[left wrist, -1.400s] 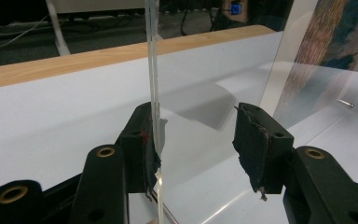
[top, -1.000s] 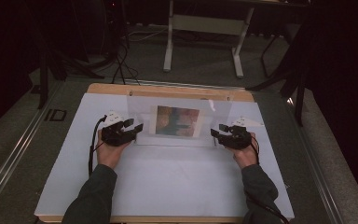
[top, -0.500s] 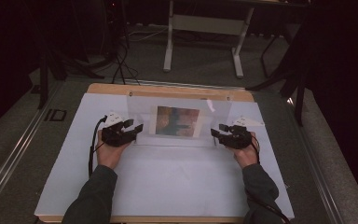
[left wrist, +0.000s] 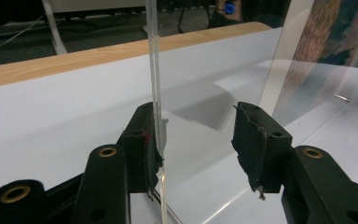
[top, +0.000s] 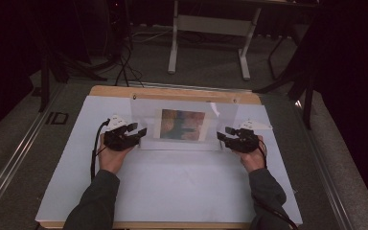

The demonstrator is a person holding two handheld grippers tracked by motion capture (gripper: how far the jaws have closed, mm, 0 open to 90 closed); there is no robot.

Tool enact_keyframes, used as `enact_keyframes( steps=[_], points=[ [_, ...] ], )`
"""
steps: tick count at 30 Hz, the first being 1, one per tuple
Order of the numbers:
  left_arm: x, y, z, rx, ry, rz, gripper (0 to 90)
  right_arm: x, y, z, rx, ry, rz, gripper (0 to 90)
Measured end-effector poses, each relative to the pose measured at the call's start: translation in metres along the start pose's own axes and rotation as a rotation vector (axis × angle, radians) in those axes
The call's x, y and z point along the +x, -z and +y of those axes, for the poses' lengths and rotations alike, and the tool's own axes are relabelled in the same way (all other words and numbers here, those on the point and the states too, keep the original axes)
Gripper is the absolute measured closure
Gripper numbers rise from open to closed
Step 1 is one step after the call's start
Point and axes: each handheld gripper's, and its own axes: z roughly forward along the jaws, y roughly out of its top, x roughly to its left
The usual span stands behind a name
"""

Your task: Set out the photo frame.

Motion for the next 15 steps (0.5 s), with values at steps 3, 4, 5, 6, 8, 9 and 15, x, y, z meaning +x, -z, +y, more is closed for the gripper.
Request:
enact_keyframes(
  steps=[3,4,5,6,8,9,15],
  points=[
    [0.000,0.001,0.000,0.002,-0.002,0.003,50.4,0.000,0.000,-0.001,-0.002,0.000,0.002,46.9],
    [0.000,0.001,0.000,0.004,-0.007,0.010,49.6,0.001,0.000,-0.002,0.000,-0.001,0.002,46.0],
    [0.000,0.003,0.001,-0.001,-0.006,0.017,48.9,0.001,0.000,-0.002,0.001,0.007,0.001,45.4],
    [0.001,0.004,0.001,-0.005,0.001,0.016,48.8,0.002,0.001,-0.002,0.002,0.012,-0.002,45.0],
    [0.002,0.008,0.001,-0.012,0.006,0.018,48.0,0.001,0.002,-0.004,0.003,0.012,-0.002,44.5],
    [0.002,0.008,0.001,-0.012,0.006,0.018,47.6,0.001,0.004,-0.004,0.005,0.010,-0.002,43.6],
    [0.007,0.022,-0.003,-0.014,0.020,0.004,47.6,-0.002,0.010,-0.009,0.032,0.016,-0.003,42.0]
  ],
)
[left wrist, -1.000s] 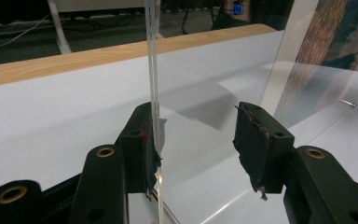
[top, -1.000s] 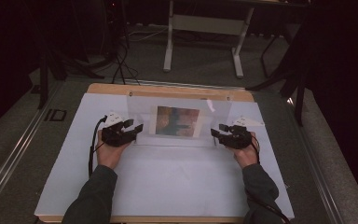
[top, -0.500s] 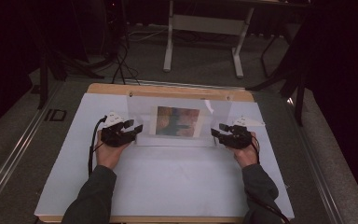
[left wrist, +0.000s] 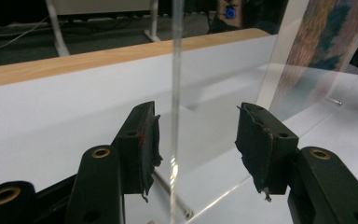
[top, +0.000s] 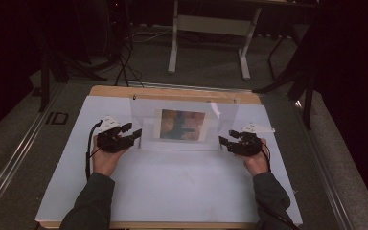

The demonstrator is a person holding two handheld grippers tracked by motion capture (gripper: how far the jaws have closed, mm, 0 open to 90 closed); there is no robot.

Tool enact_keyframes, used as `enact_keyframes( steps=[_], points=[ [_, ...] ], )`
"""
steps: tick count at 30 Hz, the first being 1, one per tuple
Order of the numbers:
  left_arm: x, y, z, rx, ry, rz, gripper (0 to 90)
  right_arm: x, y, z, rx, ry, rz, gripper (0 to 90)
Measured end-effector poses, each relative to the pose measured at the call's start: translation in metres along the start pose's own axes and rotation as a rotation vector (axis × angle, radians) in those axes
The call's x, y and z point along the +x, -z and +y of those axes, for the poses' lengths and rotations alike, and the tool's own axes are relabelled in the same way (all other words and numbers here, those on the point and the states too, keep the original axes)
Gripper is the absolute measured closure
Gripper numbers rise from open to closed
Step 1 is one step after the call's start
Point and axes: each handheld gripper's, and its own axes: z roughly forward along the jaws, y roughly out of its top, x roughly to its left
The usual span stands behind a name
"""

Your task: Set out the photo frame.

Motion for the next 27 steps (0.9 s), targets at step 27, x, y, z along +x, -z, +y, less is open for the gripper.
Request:
enact_keyframes(
  steps=[27],
  points=[
    [-0.004,0.031,-0.056,0.199,-0.039,0.113,47.5,-0.006,0.034,-0.040,0.164,0.034,-0.116,35.3]
  ],
)
